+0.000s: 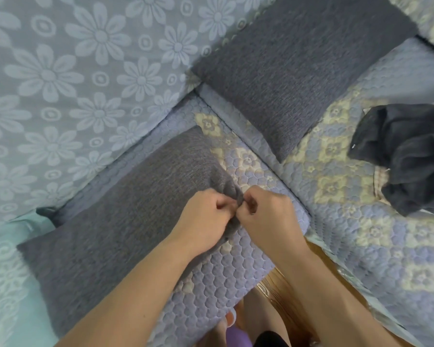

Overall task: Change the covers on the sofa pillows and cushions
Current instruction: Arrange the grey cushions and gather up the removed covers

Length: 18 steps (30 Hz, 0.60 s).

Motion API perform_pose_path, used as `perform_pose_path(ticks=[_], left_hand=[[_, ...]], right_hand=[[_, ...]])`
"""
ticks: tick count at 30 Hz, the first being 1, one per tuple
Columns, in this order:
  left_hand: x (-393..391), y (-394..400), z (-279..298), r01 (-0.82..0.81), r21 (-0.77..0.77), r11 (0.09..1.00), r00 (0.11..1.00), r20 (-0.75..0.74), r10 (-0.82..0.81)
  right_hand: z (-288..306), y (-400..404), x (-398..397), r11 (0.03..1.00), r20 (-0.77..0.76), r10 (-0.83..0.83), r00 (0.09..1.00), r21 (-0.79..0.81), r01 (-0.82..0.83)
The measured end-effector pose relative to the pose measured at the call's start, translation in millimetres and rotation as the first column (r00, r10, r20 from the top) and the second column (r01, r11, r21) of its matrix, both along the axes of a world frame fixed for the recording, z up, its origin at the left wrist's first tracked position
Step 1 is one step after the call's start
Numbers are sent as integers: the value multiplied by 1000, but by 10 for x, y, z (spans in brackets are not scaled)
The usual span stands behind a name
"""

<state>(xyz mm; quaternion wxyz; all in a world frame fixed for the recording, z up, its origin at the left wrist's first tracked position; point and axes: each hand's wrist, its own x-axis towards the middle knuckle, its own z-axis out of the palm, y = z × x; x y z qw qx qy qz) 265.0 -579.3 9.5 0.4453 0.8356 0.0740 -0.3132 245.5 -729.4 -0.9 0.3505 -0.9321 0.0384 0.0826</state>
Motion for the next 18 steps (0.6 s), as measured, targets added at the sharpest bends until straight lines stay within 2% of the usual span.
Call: perform_pose_path(ticks=[2,4,5,7,8,9,10,11,12,13,14,15,16,18], left_hand=[[-107,116,-219,190,328,925,922,265,-283],[-217,336,-476,289,558,778,826,265,-497],[-256,446,-585,339,623,705,795,211,-569],[-324,564,-761,433,664,609,758,97,-645],[-376,558,-826,465,658,592,750,62,-659],[-409,522,-864,470,658,589,746,60,-663],[-433,476,-888,460,657,597,749,74,-659],[-450,428,-902,449,653,610,756,86,-649],[-462,393,-911,448,654,609,758,84,-647],[-474,382,-922,446,665,599,756,79,-650],[-488,391,-940,437,678,591,755,80,-650],[-495,403,-947,429,686,588,754,88,-652],[-490,411,-941,421,689,590,752,99,-652],[-473,448,-940,434,689,580,741,94,-665]], right_hand=[[0,-89,127,979,-30,180,983,-91,-182],[-73,-354,272,942,-168,242,956,-194,-273],[-124,-585,341,933,-252,170,953,-271,-238],[-227,-1118,371,901,-331,-177,927,-434,17],[-270,-1325,304,854,-319,-334,887,-501,142],[-348,-1433,223,828,-319,-400,860,-529,189],[-443,-1422,135,855,-363,-377,852,-491,169],[-534,-1329,43,917,-458,-317,830,-373,144],[-627,-1201,-41,962,-572,-272,774,-187,199],[-686,-1056,-105,934,-684,-243,688,28,357],[-721,-925,-130,826,-775,-211,596,186,533],[-789,-826,-137,701,-822,-180,541,279,656],[-854,-750,-137,619,-831,-174,529,325,715],[-1015,-685,-149,592,-789,-291,540,295,750]])
